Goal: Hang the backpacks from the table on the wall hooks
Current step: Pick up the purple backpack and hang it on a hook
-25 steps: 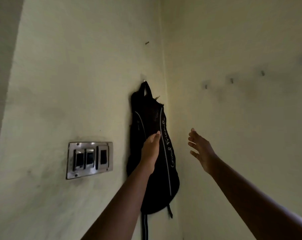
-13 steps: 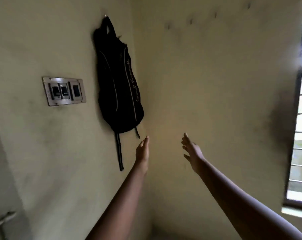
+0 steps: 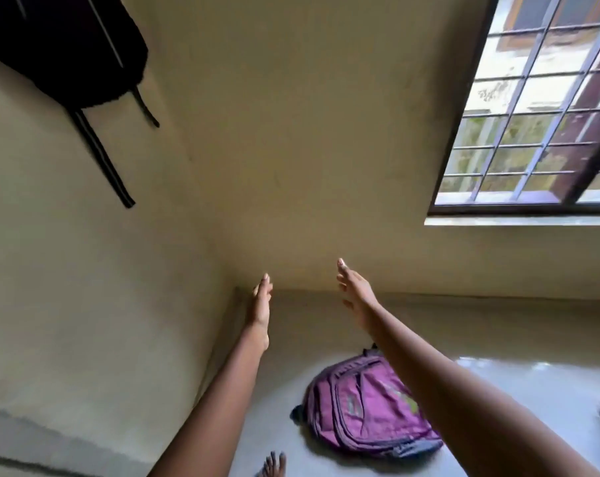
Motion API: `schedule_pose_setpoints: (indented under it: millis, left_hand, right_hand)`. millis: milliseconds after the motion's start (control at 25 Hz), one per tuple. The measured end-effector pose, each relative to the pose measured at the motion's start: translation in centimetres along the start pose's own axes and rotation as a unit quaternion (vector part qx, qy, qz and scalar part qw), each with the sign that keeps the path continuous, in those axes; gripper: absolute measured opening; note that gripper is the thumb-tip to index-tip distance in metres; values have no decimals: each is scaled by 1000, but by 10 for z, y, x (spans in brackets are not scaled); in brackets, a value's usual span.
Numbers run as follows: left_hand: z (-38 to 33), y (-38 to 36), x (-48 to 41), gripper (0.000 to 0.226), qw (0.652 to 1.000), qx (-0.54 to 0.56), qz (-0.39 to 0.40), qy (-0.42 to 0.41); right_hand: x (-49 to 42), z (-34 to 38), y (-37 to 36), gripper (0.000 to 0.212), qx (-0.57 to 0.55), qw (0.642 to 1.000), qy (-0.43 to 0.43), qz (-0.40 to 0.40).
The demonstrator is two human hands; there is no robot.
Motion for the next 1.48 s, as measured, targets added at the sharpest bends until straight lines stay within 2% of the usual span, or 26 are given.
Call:
schedule_pose_setpoints:
  millis: [80, 280, 400, 520, 640, 800, 1000, 1120, 1200, 1240, 1320, 1400, 1480]
  left_hand:
    - [39, -9, -43, 49, 998, -32, 6, 55]
    - [118, 2, -141, 46, 978, -144, -14, 152]
    - [167, 9, -201, 42, 945, -274, 9, 179]
    - [236, 7, -262, 39, 904, -365, 33, 219]
    - [313, -1, -321, 37, 882, -396, 53, 250]
    - [428, -14, -401, 36, 862, -422, 80, 268]
    - [512, -17, -459, 35, 857, -421, 79, 286]
    - [525, -18, -465, 34, 855, -426, 80, 285]
    - [522, -16, -459, 34, 854, -423, 79, 291]
    - [516, -15, -452, 35, 853, -422, 82, 297]
    - [498, -16, -433, 37, 850, -419, 103, 302]
    - [471, -23, -408, 40, 838, -438, 126, 299]
    - [425, -34, -377, 41, 843, -433, 123, 293]
  right_hand:
    - [-17, -46, 5, 36, 10, 999, -40, -30]
    - [-53, -158, -5, 40, 42, 987, -135, -69]
    - [-74, -241, -11, 32, 74, 976, -186, -80]
    - [-83, -344, -17, 30, 128, 960, -243, -49]
    - [-80, -458, -20, 31, 168, 940, -298, -14]
    - [-89, -610, -28, 45, 204, 918, -338, 26]
    - [-111, -718, -43, 65, 253, 906, -337, 22]
    - [-110, -732, -52, 57, 263, 904, -335, 25]
    - [-104, -719, -61, 56, 202, 923, -325, 28]
    - [-100, -703, -59, 60, 165, 932, -324, 0]
    - [-91, -658, -39, 58, 114, 937, -323, -72]
    - [-88, -599, -14, 37, 89, 937, -314, -121]
    - [-91, -526, 9, 30, 62, 941, -298, -147]
Point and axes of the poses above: each hand's wrist, its own x-axis away from the middle knuckle, its own y-axis out of the back of the hand, z = x × y, the point moved 10 cm from there along -x, towards the middle knuckle, and after that the axes turned 15 degrees about y, right-handed, at the moved point
